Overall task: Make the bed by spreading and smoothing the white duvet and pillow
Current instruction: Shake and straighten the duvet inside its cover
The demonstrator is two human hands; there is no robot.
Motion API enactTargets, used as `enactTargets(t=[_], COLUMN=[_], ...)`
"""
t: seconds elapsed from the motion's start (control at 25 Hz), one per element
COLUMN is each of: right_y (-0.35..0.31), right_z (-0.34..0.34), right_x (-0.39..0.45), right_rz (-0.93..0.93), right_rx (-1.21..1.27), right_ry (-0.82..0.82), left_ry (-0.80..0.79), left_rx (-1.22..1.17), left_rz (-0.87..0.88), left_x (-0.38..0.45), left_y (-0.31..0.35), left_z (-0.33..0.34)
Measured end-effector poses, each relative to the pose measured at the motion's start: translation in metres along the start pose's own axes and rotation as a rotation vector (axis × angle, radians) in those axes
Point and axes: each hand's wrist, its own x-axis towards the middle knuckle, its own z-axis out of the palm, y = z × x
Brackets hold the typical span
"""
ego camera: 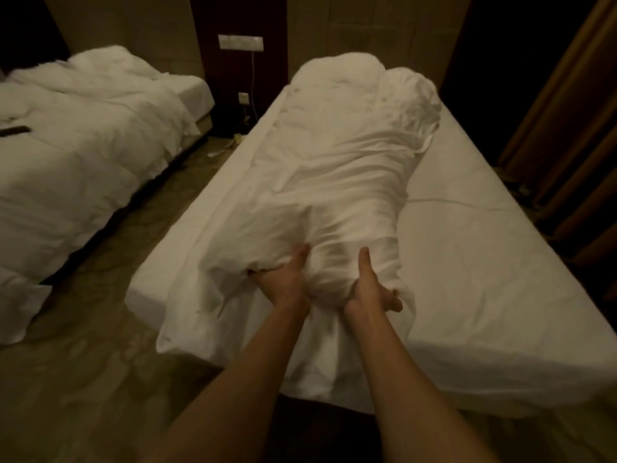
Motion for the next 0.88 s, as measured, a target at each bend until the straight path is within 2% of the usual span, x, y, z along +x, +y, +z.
enactTargets(t=[0.28,0.48,0.56,0.72,0.88], right_y=[0.040,0.026,0.016,0.026,0.072], right_z=[-0.032,-0.070,-0.086,-0.107,-0.144], right_x=[0.035,0.056,0.060,0.071,0.096], right_rz=[-0.287,-0.437,-0.516,-0.598,-0.526], right_rx=[0.184,0.249,0.275,0.256,0.196], right_ry=[-0.071,-0.108,-0.094,-0.042,0.022], left_ry=[-0.178,-0.229,-0.236,-0.287,-0.309], left_rx=[-0.227,-0.407,-0.474,-0.404,-0.272], left_rz=[0.092,-0.116,-0.142,-0.008,0.068], left_x=[-0.003,-0.010,-0.010,-0.014,-0.018], left_y=[-0.041,-0.037,-0.031,-0.032,-0.071], left_z=[-0.014,-0.031,-0.031,-0.035,-0.069])
